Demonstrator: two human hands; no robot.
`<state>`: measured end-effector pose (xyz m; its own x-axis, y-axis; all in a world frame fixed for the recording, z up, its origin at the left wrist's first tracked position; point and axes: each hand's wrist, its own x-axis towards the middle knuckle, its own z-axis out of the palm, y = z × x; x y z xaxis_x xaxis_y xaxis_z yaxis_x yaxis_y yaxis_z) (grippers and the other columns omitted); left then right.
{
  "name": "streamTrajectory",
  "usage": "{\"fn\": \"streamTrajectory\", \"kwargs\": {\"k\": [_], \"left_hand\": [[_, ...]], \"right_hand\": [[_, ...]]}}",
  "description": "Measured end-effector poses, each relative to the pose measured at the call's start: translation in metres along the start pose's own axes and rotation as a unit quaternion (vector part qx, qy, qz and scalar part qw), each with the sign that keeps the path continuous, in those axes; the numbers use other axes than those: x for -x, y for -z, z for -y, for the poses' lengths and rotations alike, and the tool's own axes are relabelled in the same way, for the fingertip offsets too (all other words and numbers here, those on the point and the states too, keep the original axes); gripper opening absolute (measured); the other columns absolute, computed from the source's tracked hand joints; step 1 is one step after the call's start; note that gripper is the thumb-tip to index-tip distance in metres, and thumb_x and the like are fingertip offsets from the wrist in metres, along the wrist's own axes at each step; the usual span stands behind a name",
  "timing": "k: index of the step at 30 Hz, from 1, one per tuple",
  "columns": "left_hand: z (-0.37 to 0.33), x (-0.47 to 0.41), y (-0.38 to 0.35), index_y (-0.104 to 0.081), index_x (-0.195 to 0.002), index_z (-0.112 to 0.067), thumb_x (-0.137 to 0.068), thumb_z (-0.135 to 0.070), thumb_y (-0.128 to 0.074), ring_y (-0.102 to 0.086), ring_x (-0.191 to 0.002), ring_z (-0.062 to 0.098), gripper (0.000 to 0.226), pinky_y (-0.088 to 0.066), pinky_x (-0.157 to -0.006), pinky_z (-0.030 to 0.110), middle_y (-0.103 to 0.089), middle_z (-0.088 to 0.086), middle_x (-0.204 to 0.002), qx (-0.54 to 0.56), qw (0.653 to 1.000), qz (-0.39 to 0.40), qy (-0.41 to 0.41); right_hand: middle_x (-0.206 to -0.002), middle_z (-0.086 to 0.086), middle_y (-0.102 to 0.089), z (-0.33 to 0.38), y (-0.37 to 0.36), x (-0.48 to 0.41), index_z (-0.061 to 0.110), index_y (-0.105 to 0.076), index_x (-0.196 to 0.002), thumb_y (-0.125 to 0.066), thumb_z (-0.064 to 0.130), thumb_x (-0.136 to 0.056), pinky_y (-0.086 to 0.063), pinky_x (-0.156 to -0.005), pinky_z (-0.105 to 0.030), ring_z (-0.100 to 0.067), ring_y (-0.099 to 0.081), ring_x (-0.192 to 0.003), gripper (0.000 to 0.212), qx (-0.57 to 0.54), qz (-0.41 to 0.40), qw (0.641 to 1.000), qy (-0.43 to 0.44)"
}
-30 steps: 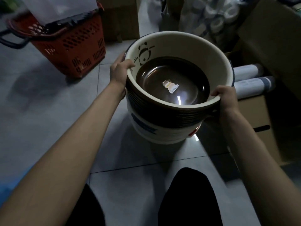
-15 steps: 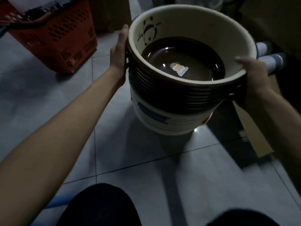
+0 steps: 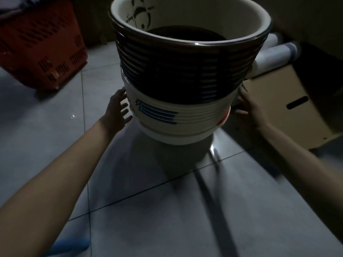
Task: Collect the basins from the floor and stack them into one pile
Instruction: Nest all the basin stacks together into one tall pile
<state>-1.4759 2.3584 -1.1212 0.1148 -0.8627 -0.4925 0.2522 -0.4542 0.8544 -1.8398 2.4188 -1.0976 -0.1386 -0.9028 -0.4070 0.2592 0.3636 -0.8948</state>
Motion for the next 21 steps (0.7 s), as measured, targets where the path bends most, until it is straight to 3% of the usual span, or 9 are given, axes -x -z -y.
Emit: {"fn": "streamTrajectory", "kwargs": {"k": [2,4,5,6,9,11,14,21], "left_hand": [[0.003,-0.004,0.007,-0.064,-0.126,-0.024,-0.08,-0.055,-0.077,-0.057,-0.127,0.028,0.057,-0.05,-0.106,0.047,-0.057,0.008,-0.138,0.031,0.998,0.034,0.033],[0.007,-0.014,0.019,-0.063,-0.127,-0.021,-0.079,-0.052,-0.081,-0.061,-0.124,0.031,0.06,-0.051,-0.106,0.048,-0.058,0.012,-0.137,0.058,0.995,0.056,0.051],[0.008,-0.017,0.021,-0.061,-0.131,-0.019,-0.079,-0.053,-0.082,-0.062,-0.124,0.031,0.065,-0.052,-0.105,0.048,-0.058,0.014,-0.138,0.07,0.994,0.063,0.057],[0.011,-0.02,0.023,-0.057,-0.136,-0.017,-0.077,-0.053,-0.084,-0.063,-0.123,0.031,0.074,-0.053,-0.104,0.049,-0.058,0.015,-0.138,0.077,0.993,0.062,0.06],[0.019,-0.023,0.026,-0.041,-0.147,-0.008,-0.073,-0.052,-0.089,-0.064,-0.121,0.033,0.098,-0.056,-0.1,0.05,-0.058,0.016,-0.138,0.102,0.99,0.059,0.074],[0.02,-0.019,0.024,-0.042,-0.142,-0.001,-0.074,-0.055,-0.087,-0.065,-0.12,0.031,0.097,-0.057,-0.098,0.048,-0.059,0.015,-0.136,0.102,0.99,0.057,0.083],[0.026,-0.008,0.024,-0.047,-0.136,0.001,-0.075,-0.054,-0.087,-0.067,-0.117,0.03,0.091,-0.059,-0.096,0.045,-0.063,0.014,-0.134,0.118,0.986,0.058,0.098],[0.055,0.029,0.031,-0.044,-0.142,0.0,-0.073,-0.049,-0.088,-0.068,-0.118,0.034,0.095,-0.056,-0.101,0.045,-0.066,0.018,-0.133,0.158,0.974,0.097,0.128]], "right_hand": [[-0.092,0.001,-0.065,-0.015,0.004,-0.004,0.019,-0.06,-0.112,-0.059,0.078,-0.08,-0.051,-0.064,-0.032,-0.019,-0.066,-0.073,0.067,0.024,0.003,0.998,-0.055],[-0.13,-0.014,-0.058,-0.029,0.007,-0.011,0.015,-0.045,-0.144,-0.063,0.089,-0.062,-0.049,-0.087,-0.053,-0.037,-0.059,-0.113,0.112,0.015,0.001,0.995,-0.096],[-0.147,-0.022,-0.045,-0.034,0.007,-0.014,0.021,-0.034,-0.155,-0.066,0.089,-0.058,-0.046,-0.095,-0.062,-0.047,-0.049,-0.128,0.123,-0.021,-0.013,0.993,-0.116],[-0.15,-0.027,-0.039,-0.04,0.006,-0.014,0.026,-0.026,-0.159,-0.07,0.086,-0.058,-0.047,-0.096,-0.064,-0.053,-0.046,-0.128,0.125,-0.071,-0.022,0.989,-0.13],[-0.141,-0.027,-0.047,-0.057,0.0,-0.009,0.022,-0.026,-0.159,-0.078,0.071,-0.067,-0.053,-0.095,-0.06,-0.049,-0.056,-0.118,0.116,-0.209,-0.012,0.969,-0.135],[-0.137,-0.026,-0.051,-0.062,-0.005,-0.01,0.013,-0.036,-0.153,-0.074,0.068,-0.074,-0.052,-0.098,-0.059,-0.047,-0.057,-0.12,0.103,-0.254,-0.026,0.959,-0.124],[-0.131,-0.025,-0.057,-0.062,-0.005,-0.014,0.004,-0.043,-0.146,-0.067,0.068,-0.079,-0.053,-0.098,-0.055,-0.042,-0.061,-0.116,0.096,-0.265,-0.043,0.956,-0.122],[-0.13,-0.023,-0.063,-0.061,0.016,-0.016,0.001,-0.054,-0.133,-0.054,0.071,-0.086,-0.053,-0.1,-0.051,-0.038,-0.063,-0.117,0.084,-0.271,-0.044,0.954,-0.116]]}}
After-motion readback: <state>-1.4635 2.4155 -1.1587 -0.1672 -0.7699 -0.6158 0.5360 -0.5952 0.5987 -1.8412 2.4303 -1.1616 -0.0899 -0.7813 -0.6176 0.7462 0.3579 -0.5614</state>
